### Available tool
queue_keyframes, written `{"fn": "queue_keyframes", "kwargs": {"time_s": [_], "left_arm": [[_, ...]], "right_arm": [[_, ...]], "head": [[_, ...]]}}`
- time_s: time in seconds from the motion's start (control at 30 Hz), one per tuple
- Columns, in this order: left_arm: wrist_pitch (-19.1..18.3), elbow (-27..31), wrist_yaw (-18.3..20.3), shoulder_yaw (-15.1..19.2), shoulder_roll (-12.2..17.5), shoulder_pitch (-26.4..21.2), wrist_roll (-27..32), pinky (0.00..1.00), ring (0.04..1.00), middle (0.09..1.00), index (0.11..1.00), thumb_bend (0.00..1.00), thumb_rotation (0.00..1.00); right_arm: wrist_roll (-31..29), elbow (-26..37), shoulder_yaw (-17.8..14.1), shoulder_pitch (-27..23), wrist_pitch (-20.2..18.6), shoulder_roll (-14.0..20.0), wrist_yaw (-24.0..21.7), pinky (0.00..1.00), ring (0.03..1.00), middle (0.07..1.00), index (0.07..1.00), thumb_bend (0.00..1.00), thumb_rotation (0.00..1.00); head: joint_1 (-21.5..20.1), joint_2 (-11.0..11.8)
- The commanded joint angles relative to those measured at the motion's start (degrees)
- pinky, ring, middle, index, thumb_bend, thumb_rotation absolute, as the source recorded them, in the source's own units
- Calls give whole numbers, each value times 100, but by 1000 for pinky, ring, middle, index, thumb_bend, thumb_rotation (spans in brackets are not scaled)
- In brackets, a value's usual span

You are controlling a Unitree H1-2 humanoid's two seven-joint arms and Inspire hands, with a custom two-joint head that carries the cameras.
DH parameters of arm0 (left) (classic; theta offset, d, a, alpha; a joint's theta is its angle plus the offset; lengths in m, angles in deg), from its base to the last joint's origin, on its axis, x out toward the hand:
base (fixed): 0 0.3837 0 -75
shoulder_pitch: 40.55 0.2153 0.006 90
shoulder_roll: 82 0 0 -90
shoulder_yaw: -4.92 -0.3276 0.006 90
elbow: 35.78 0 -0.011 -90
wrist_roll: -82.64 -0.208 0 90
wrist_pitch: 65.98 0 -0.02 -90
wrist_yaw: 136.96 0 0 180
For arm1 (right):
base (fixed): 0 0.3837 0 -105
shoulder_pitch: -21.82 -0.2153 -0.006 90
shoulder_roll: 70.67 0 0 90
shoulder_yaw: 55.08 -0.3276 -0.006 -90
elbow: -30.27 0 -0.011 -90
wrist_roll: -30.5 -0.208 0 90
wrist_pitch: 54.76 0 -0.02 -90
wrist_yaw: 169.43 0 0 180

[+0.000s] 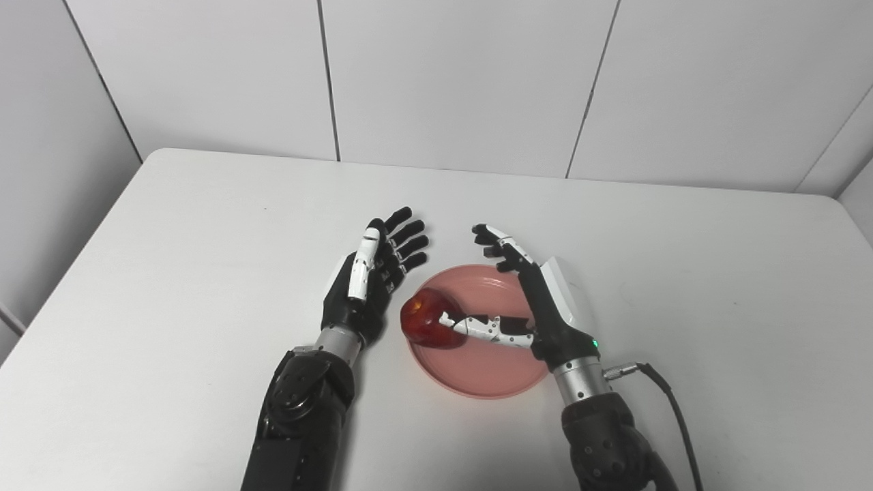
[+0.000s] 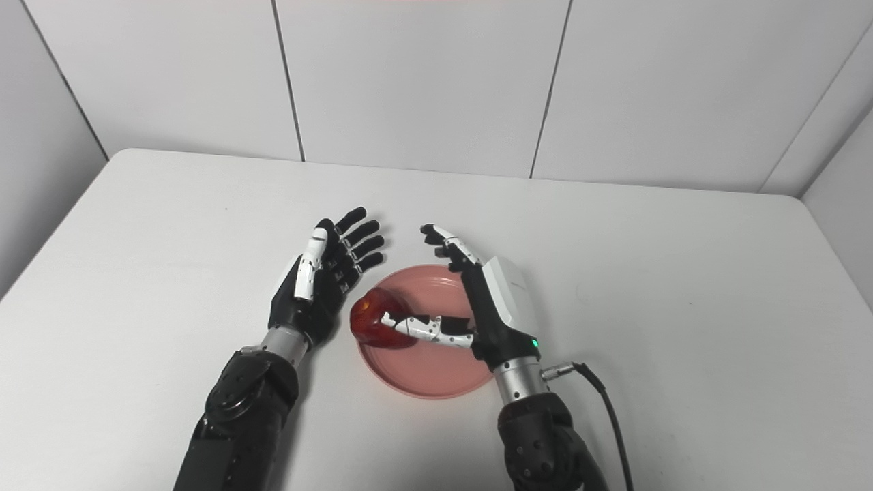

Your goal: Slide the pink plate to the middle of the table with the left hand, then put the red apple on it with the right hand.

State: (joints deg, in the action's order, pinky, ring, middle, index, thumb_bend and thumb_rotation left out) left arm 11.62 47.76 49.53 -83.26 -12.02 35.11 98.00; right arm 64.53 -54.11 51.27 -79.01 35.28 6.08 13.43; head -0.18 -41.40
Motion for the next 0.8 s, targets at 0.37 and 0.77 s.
{"fn": "queue_keyframes", "kwargs": {"time_s": [0.37, 0.77], "left_arm": [[-256, -235, -128, 97, 10, 211, 72, 817, 836, 845, 827, 348, 1000], [-215, -262, -105, 115, 42, 202, 68, 819, 834, 842, 824, 353, 1000]], "right_arm": [[-360, 859, -760, -80, -98, -13, 171, 735, 817, 832, 847, 1000, 662], [-640, 295, -1335, 280, -180, -222, 558, 747, 796, 825, 845, 769, 999]], "head": [[-65, 49], [-74, 69]]}}
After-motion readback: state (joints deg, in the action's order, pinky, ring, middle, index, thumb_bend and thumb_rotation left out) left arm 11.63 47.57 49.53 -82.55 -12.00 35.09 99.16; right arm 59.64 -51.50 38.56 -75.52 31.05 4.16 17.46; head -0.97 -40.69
